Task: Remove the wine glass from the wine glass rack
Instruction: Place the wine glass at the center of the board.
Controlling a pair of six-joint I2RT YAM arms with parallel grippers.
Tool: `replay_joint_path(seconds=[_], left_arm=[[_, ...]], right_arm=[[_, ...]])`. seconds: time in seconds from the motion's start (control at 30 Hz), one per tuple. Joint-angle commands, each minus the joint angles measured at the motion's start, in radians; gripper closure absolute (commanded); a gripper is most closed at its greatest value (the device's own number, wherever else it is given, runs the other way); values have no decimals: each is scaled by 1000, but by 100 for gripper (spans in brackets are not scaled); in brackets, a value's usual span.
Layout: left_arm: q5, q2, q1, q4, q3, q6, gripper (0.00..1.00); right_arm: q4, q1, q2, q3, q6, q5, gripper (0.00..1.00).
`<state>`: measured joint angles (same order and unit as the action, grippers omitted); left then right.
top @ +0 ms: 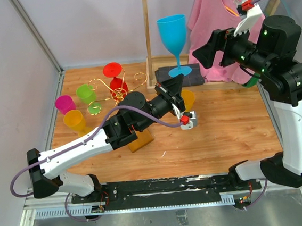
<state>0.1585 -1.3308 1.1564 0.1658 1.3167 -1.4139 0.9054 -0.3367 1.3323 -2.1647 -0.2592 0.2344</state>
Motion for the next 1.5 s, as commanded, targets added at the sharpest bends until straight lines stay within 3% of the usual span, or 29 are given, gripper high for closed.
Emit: replay_joint_path(seconds=[0.0,0.23,0.6,1.47], left_arm=[[-19,12,8,65,-5,-26,100],[-33,8,8,66,-18,-37,100],[-54,22,9,89,-66,-79,100],[-82,21,12,89,-64,-119,100]], right_arm=[[-67,20,4,-22,-11,157,2],[-184,44,-4,20,-11,229,2],[-347,155,53,72,-168,460,2],[-584,116,139,154,-375,781,1]])
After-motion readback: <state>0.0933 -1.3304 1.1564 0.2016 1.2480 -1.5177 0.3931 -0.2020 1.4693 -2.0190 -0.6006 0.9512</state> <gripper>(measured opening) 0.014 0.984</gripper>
